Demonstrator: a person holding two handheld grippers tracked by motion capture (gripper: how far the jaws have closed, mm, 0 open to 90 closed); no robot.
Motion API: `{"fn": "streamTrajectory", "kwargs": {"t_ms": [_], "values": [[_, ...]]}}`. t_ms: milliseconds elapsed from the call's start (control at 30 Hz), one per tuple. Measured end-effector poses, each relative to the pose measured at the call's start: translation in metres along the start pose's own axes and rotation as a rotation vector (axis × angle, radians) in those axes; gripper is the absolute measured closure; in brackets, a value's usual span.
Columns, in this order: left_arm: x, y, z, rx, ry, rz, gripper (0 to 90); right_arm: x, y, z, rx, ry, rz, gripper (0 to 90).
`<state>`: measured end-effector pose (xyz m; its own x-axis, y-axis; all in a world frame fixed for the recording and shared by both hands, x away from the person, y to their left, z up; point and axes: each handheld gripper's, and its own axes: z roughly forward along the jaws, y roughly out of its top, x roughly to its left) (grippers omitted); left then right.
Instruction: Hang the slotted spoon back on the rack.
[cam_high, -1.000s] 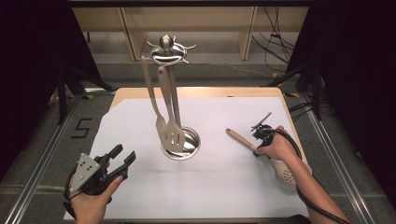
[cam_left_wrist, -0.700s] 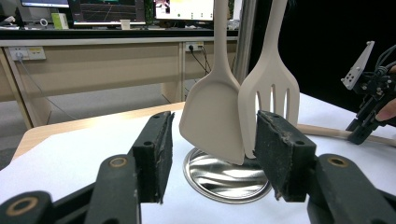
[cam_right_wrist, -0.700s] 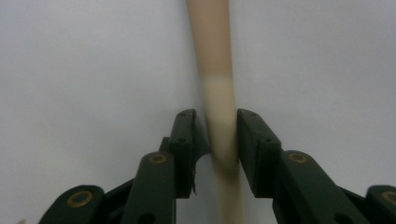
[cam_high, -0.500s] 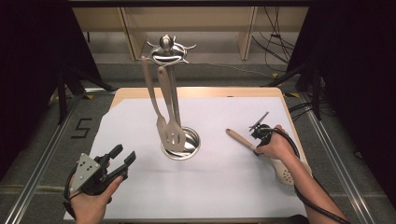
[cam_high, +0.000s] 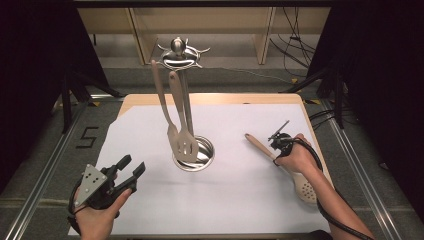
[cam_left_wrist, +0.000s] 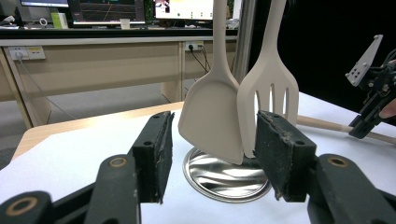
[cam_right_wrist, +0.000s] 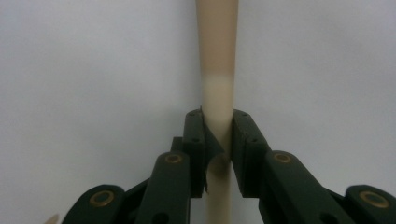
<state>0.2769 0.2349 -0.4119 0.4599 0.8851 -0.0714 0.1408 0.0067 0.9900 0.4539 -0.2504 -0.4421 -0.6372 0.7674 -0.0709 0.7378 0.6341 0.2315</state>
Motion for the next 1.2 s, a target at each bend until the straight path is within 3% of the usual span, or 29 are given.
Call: {"fn": "streamTrajectory", "kwargs": {"t_ms": [433,567,600,633,667,833,933,1200], "values": [[-0.001,0.001,0.000,-0.005,-0.001,0.000,45.8,0.011,-0.023,-0.024,-0.234,0.015,0.057,78.0],[-0.001,0.001,0.000,-0.004,-0.001,0.000,45.8,0.015,-0.028,-0.030,-0.301,0.020,0.047,78.0],[-0.001,0.001,0.000,-0.005,-0.001,0.000,45.8,0.018,-0.029,-0.032,-0.316,0.021,0.063,78.1],[-0.001,0.001,0.000,-0.005,-0.001,0.000,45.8,0.019,-0.030,-0.030,-0.362,0.023,0.056,78.1],[-0.001,0.001,0.000,-0.005,-0.001,0.000,45.8,0.020,-0.031,-0.034,-0.354,0.021,0.058,78.1],[-0.001,0.001,0.000,-0.005,0.000,-0.001,45.8,0.029,-0.035,-0.041,-0.441,0.013,0.061,78.1],[-0.001,0.001,0.000,-0.005,-0.001,0.002,45.8,0.033,-0.036,-0.043,-0.494,0.010,0.034,78.1],[-0.001,0.001,0.000,-0.004,-0.001,0.001,45.7,0.040,-0.036,-0.054,-0.612,0.012,0.060,78.1]]}}
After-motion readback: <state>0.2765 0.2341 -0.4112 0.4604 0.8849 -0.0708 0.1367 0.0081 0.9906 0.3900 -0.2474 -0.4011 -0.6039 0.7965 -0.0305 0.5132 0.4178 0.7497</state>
